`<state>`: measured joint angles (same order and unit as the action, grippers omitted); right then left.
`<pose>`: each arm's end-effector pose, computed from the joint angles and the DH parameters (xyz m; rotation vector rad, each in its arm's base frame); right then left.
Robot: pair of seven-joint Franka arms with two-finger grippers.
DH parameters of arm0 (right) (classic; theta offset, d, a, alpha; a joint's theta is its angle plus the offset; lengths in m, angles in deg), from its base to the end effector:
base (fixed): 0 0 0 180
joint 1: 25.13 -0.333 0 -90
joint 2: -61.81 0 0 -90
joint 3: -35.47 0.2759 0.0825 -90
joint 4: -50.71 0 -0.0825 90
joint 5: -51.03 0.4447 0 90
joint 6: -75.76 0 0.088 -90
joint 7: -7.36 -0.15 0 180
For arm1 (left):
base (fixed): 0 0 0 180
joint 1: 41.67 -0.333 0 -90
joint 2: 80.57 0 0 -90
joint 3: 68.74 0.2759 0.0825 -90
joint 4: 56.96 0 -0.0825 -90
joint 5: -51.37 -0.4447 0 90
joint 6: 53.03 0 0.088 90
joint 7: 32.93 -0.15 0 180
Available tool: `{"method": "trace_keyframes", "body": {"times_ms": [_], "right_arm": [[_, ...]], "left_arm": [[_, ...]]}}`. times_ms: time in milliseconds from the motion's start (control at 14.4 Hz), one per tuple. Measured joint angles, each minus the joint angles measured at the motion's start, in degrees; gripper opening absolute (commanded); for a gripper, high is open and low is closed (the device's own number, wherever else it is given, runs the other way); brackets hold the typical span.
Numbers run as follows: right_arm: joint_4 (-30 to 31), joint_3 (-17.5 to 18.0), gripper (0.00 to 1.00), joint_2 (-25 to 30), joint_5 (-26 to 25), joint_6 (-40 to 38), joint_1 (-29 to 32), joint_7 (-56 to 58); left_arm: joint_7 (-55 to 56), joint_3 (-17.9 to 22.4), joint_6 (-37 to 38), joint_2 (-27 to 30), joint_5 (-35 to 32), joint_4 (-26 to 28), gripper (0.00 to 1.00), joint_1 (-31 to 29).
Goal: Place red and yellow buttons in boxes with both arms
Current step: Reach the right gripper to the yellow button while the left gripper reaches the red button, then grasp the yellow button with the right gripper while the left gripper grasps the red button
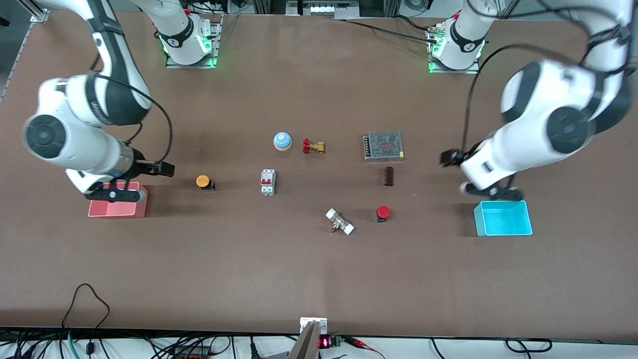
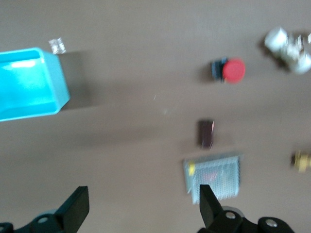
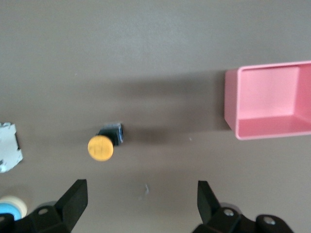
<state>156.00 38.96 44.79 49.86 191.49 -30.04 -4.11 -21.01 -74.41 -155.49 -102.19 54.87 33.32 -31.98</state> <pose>0.6432 0.0928 0.2459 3.1162 -0.0706 -0.1756 0.6586 -0.1850 0.3090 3.0743 -0.0585 -0.2790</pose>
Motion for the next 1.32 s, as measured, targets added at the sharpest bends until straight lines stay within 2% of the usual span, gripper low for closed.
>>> {"method": "trace_keyframes", "body": {"times_ms": [208,417,694,903,1111,1181,1319], "right_arm": [[6.98,0.59,1.00,-0.24,-0.02,10.05,-0.07,-0.43],[8.40,2.84,1.00,-1.29,-1.23,13.51,-0.26,-2.42],[8.42,4.97,1.00,-4.21,-3.87,17.01,-0.66,-5.89],[8.42,5.03,1.00,-6.51,-4.48,19.54,-0.65,-5.92],[8.42,5.03,1.00,-8.60,-5.74,21.56,-0.65,-5.93],[8.42,5.04,1.00,-9.02,-5.86,21.86,-0.65,-5.92],[8.42,5.05,1.00,-9.46,-5.95,22.04,-0.66,-5.92]], "left_arm": [[11.02,0.01,-3.98,-10.87,0.01,-9.57,1.00,3.70],[14.12,0.20,-12.05,-18.93,0.00,-15.36,1.00,5.45],[14.88,0.35,-21.63,-24.55,-0.63,-15.09,1.00,8.31],[15.78,0.43,-28.30,-27.26,-1.22,-12.19,1.00,10.18],[15.84,0.51,-30.02,-27.70,-1.24,-9.39,1.00,10.44],[15.84,0.52,-30.03,-27.70,-1.24,-8.93,0.91,10.46],[15.84,0.52,-30.03,-27.69,-1.24,-8.60,0.62,10.78]]}}
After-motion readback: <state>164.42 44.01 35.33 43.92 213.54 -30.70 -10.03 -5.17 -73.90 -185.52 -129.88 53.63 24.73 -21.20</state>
